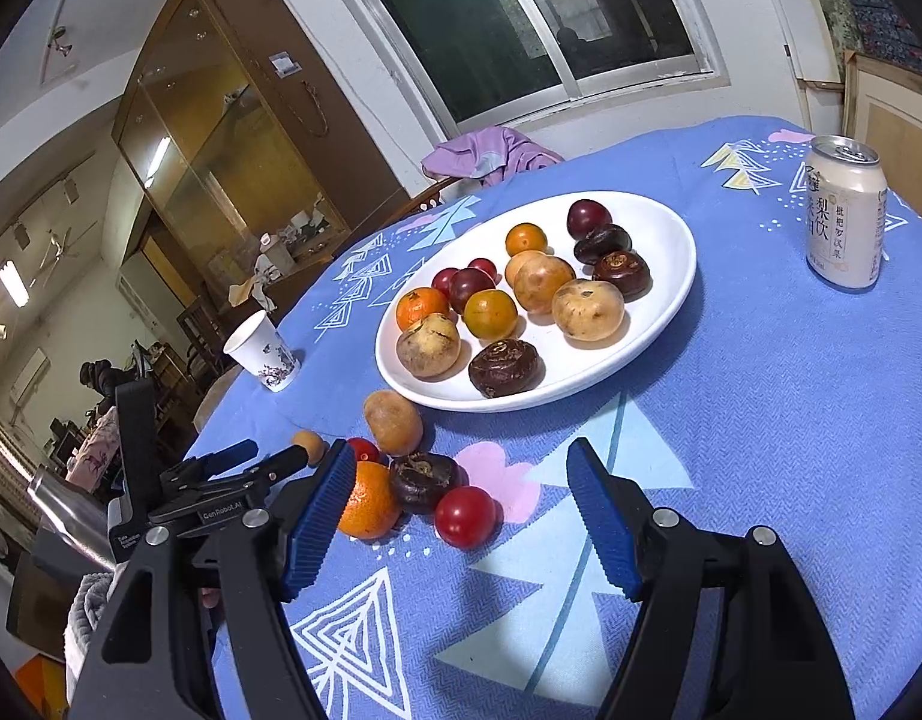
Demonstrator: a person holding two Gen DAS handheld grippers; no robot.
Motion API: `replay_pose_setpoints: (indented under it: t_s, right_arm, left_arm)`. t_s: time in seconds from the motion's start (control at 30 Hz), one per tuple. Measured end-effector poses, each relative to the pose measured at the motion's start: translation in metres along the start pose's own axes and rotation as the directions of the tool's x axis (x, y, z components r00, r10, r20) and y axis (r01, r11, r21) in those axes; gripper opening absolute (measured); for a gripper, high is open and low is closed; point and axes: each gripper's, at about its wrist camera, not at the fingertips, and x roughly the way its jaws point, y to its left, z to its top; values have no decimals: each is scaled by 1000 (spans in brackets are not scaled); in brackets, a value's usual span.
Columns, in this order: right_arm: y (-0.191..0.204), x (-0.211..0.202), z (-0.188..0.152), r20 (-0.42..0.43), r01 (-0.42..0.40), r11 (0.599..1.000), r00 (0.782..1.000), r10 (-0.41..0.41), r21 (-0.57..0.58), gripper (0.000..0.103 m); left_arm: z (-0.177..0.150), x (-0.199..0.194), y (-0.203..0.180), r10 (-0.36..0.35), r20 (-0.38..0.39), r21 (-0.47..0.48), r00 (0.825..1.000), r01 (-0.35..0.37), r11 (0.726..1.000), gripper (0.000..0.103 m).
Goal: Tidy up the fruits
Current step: 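Move both open tools back toward the remaining loose fruits, then grasp a small brown round fruit with the left tool while the right tool grasps a red tomato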
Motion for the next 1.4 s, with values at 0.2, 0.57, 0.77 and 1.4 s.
replay_pose_setpoints:
  t_s: [0.2, 0.57, 0.77, 1.4]
  right_arm:
    - [9, 10, -6, -26, 40, 997, 999, -42, -64, 74]
    - [25, 40, -25, -121, 110, 968, 983, -140, -223, 47]
    - [30, 53, -27, -154, 124, 958, 974, -167, -259, 44]
    - [24, 52, -25, -170, 97, 970, 976, -136, -222, 30]
  left_arm:
    - [-1, 2, -9, -30, -12, 34, 999, 31, 999, 73]
    - [2, 15, -14, -83, -66, 38, 994, 85, 996, 53]
    - [4, 18, -19, -73, -70, 55, 995, 77, 996, 52]
    - [0, 2, -20, -91, -9, 65, 996, 92, 994, 29]
